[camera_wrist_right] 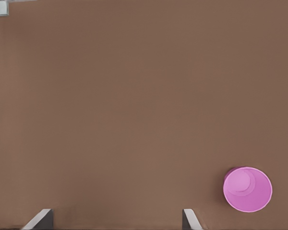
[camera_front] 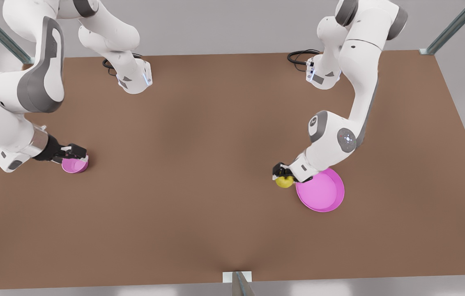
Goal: Use the left arm to pick up the apple from the plate, transfer it to the gripper of the right arm, and then use the right arm to place it into the bowl
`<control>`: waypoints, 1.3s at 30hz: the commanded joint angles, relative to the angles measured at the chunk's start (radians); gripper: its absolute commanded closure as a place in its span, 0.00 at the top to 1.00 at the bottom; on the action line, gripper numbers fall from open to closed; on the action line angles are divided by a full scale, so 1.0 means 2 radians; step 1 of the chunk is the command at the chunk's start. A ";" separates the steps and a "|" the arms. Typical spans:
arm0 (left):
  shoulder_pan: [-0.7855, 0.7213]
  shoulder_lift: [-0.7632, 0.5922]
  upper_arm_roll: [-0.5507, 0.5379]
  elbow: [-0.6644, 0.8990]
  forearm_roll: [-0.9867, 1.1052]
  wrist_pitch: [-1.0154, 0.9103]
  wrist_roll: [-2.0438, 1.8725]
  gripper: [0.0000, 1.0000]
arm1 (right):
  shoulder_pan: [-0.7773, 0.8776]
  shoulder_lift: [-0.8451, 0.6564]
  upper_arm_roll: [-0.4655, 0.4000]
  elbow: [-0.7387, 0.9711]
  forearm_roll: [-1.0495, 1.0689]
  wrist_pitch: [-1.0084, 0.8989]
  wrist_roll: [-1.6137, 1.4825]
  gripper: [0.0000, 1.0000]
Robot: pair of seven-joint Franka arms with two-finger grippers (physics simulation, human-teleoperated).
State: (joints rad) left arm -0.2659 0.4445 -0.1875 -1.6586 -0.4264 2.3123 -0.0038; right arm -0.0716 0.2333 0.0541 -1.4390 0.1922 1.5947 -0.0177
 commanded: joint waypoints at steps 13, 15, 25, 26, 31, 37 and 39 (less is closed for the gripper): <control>-0.040 0.127 -0.071 0.131 -0.599 0.042 1.008 0.70 | -0.031 0.251 0.005 0.036 0.581 -0.014 -0.249 1.00; -0.044 0.157 -0.094 0.160 -0.624 0.063 1.102 0.70 | -0.029 0.251 0.005 0.027 0.607 0.000 -0.218 1.00; -0.067 0.290 -0.126 0.299 -0.630 0.080 1.221 0.71 | 0.047 0.249 0.019 0.007 0.593 0.031 -0.204 1.00; -0.069 0.292 -0.129 0.302 -0.630 0.086 1.221 0.71 | 0.063 0.249 0.019 0.007 0.593 0.064 -0.236 1.00; -0.082 0.305 -0.129 0.319 -0.630 0.099 1.221 0.73 | 0.079 0.253 0.020 0.000 0.599 0.115 -0.307 1.00; -0.082 0.305 -0.129 0.319 -0.630 0.100 1.221 0.73 | 0.092 0.261 0.027 -0.005 0.632 0.116 -0.329 1.00; -0.082 0.305 -0.129 0.319 -0.630 0.100 1.221 0.73 | 0.089 0.261 0.035 -0.005 0.633 0.115 -0.335 1.00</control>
State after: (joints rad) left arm -0.4295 1.0580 -0.4445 -1.0221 -1.6879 2.5087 2.0172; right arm 0.1050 0.7559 0.1245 -1.4478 1.4381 1.8041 -0.4788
